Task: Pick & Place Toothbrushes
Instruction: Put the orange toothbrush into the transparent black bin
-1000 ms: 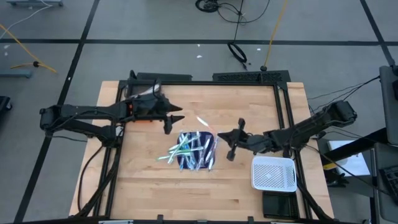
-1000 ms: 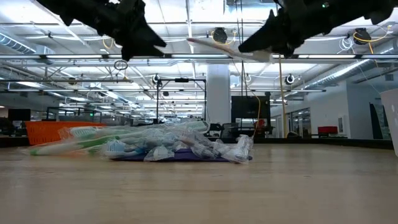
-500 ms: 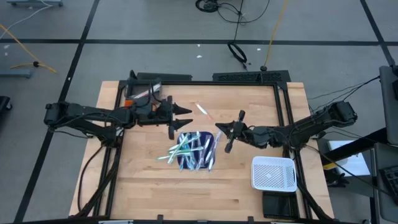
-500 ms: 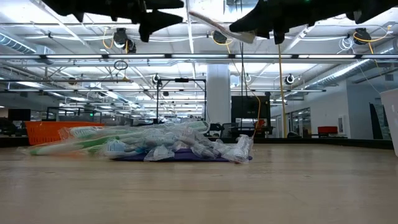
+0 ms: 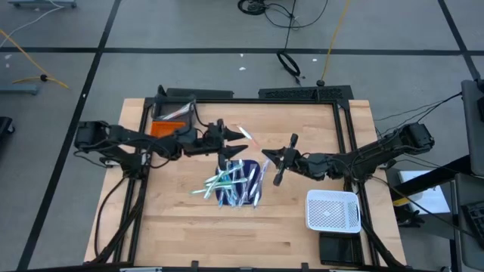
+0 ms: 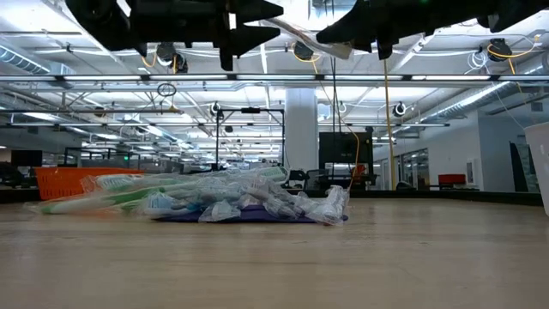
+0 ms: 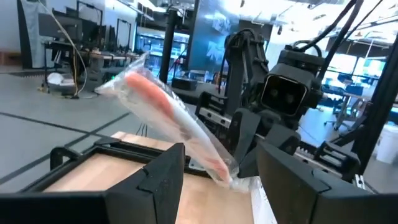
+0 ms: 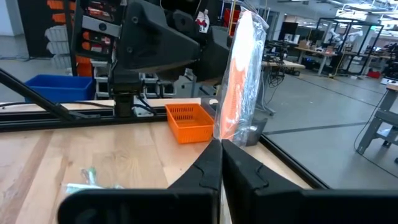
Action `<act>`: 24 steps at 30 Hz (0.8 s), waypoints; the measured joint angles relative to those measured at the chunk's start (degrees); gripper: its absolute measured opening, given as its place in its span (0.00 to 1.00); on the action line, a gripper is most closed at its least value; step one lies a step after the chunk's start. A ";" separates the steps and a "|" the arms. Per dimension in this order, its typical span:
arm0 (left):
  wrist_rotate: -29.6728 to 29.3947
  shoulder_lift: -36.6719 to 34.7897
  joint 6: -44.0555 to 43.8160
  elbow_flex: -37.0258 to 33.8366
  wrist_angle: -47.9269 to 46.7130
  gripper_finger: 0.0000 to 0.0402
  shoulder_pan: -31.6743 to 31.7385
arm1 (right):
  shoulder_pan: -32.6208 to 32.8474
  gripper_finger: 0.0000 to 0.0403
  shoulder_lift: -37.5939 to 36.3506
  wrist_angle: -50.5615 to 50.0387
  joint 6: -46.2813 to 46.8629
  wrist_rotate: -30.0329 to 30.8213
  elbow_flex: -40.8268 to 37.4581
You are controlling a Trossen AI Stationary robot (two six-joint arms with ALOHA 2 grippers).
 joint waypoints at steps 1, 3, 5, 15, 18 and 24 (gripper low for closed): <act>0.00 0.44 0.01 -0.01 1.03 0.50 0.00 | 0.00 0.00 0.00 -0.01 0.00 0.00 0.00; -0.02 1.06 0.04 -0.02 2.93 0.50 0.00 | 0.00 0.00 0.00 -0.03 0.00 -0.01 0.00; -0.05 1.39 0.05 -0.02 4.07 0.50 0.00 | 0.00 0.00 0.00 -0.03 0.00 -0.02 0.00; -3.48 1.39 0.15 -0.02 5.00 0.50 0.14 | 0.02 0.00 0.00 0.19 0.09 -0.04 0.00; -3.51 1.39 0.48 -0.02 5.07 0.50 0.13 | 0.02 0.00 0.00 0.19 0.08 -0.26 0.00; -5.59 1.39 0.59 -0.02 5.60 0.50 0.13 | 0.18 0.00 0.00 2.09 -0.25 -4.55 0.00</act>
